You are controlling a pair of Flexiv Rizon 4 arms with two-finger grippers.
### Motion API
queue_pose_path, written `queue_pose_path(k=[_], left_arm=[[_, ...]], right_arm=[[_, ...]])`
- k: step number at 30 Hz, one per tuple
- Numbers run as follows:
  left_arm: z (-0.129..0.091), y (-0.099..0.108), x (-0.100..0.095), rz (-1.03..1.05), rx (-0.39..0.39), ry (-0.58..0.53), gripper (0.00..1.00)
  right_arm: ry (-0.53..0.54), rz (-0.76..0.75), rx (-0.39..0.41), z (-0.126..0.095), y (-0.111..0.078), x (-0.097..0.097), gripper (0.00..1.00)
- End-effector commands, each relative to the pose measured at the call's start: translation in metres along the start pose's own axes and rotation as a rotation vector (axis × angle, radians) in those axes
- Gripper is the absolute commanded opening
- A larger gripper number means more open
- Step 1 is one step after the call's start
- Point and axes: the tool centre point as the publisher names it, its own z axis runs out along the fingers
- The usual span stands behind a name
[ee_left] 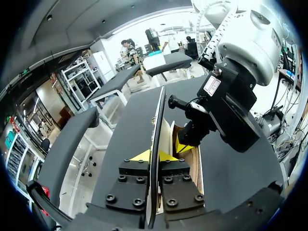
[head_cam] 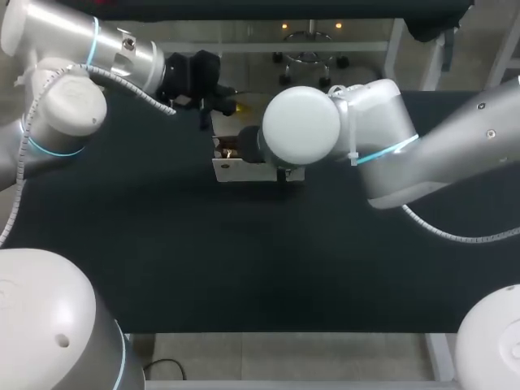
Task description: Pick up the bag, open it, inspect its contents, close it, and place it on the opposite side
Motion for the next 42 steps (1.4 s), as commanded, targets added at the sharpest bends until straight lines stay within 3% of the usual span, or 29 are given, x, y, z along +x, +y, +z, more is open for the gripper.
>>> queue_pose_path(k=[1,15,28,29,31,32,33,42], left_arm=[[-0.001,0.001,0.001,-0.008,0.019,-0.007,0.00],[0.002,0.001,0.004,-0.010,0.045,0.039,0.00],[-0.003,0.004,0.004,-0.014,0.052,0.016,0.00],[-0.003,0.004,0.004,-0.014,0.051,0.015,0.00],[-0.003,0.004,0.004,-0.015,0.052,0.013,0.00],[-0.004,0.005,0.004,-0.016,0.052,0.012,0.00],[-0.004,0.005,0.003,-0.016,0.052,0.010,0.00],[-0.004,0.005,0.003,-0.010,0.056,0.013,0.00]], right_arm=[[0.011,0.000,0.003,0.006,0.002,0.004,0.00],[-0.008,0.023,0.021,0.018,0.002,-0.003,0.00],[0.044,0.036,0.020,0.025,-0.002,0.008,0.00],[0.047,0.036,0.020,0.025,-0.002,0.008,0.06],[0.051,0.036,0.022,0.025,-0.003,0.009,0.36],[0.053,0.036,0.022,0.025,-0.003,0.009,0.76],[0.054,0.036,0.021,0.025,-0.004,0.009,1.00],[0.067,0.040,0.022,0.027,-0.004,0.013,1.00]])
